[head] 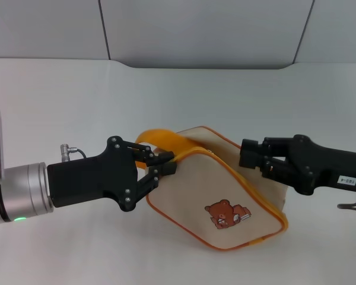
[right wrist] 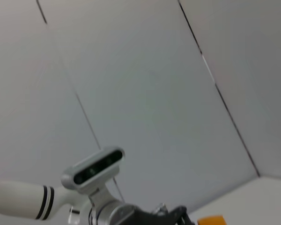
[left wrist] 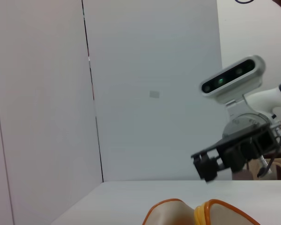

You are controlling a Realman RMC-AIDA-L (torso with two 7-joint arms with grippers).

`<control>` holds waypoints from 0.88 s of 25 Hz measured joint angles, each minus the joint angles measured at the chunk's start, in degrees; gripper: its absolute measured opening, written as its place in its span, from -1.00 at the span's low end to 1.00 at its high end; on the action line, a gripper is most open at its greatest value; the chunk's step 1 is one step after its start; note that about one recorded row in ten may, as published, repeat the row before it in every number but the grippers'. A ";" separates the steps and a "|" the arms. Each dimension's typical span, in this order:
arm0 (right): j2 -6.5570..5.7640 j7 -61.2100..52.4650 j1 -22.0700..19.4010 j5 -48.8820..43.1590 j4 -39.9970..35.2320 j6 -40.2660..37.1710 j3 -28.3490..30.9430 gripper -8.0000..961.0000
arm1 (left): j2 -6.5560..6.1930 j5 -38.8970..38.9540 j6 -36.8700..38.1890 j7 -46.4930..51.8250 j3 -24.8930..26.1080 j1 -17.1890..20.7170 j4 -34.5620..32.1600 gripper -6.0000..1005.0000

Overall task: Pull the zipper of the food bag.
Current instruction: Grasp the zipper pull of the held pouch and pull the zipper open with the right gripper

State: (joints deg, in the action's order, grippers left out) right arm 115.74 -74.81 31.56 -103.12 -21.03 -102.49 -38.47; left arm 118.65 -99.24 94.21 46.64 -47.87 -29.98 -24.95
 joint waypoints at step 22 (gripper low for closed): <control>2.31 -1.29 2.31 -0.14 -2.68 10.61 -5.46 -0.47 | 0.00 0.02 1.72 -1.52 0.06 0.81 -0.28 -0.83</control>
State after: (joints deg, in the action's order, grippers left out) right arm 118.06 -76.10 33.87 -103.26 -23.71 -91.89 -43.92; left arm 118.65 -99.22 95.93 45.12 -47.81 -29.17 -25.23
